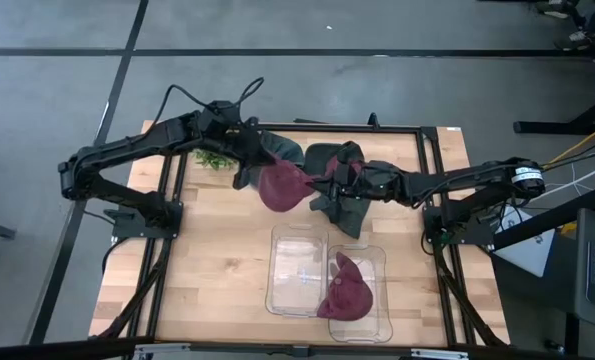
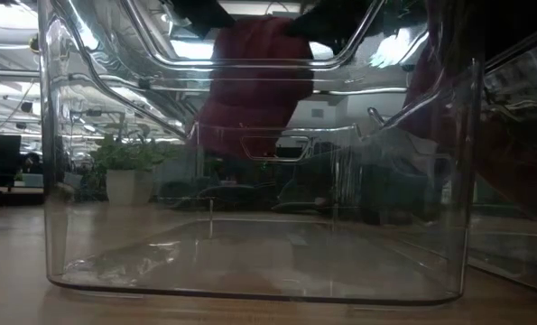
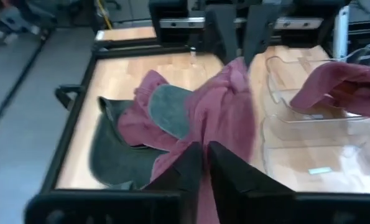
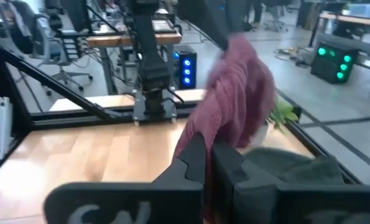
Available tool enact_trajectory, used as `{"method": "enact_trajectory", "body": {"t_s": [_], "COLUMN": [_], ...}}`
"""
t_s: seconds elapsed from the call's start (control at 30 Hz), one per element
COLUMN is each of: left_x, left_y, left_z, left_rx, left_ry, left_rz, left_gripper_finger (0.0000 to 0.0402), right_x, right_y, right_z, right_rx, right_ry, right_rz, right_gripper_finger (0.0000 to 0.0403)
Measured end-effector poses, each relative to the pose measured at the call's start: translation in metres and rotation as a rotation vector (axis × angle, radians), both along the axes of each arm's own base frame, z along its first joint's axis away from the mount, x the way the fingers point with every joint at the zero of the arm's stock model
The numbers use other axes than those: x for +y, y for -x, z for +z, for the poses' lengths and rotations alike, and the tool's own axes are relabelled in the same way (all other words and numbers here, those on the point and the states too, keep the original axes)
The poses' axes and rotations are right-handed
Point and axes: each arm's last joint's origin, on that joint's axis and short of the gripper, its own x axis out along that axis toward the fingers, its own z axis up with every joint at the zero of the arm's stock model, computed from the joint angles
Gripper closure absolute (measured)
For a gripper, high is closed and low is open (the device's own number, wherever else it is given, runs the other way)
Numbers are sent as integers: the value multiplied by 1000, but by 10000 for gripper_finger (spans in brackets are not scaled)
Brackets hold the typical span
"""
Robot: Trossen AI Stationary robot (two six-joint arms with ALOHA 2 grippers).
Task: Pick & Place hat
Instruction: Put the left red cap into the right transparent bin
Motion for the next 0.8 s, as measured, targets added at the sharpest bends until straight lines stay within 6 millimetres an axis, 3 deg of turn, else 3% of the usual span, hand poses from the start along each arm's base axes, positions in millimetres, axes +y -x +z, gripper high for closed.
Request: {"method": "enact_trajectory", "body": {"t_s": [0.4,0.6,0.8], "left_x": [-4,-6,-11], "left_y": [12,23,40], "left_z": [10,19,32], "left_rx": [-19,-45,-112], "left_ry": [-85,-109,-74], "left_rz": [82,170,230], "left_gripper_finger": [259,247,247], "right_x": [0,1,3], "right_y": [-5,-8,-4], "right_z": [21,45,87], "right_rx": [51,126,194], "right_ry": [49,69,85], "right_rz": [9,34,117], "right_gripper_finger": [400,400,400]}}
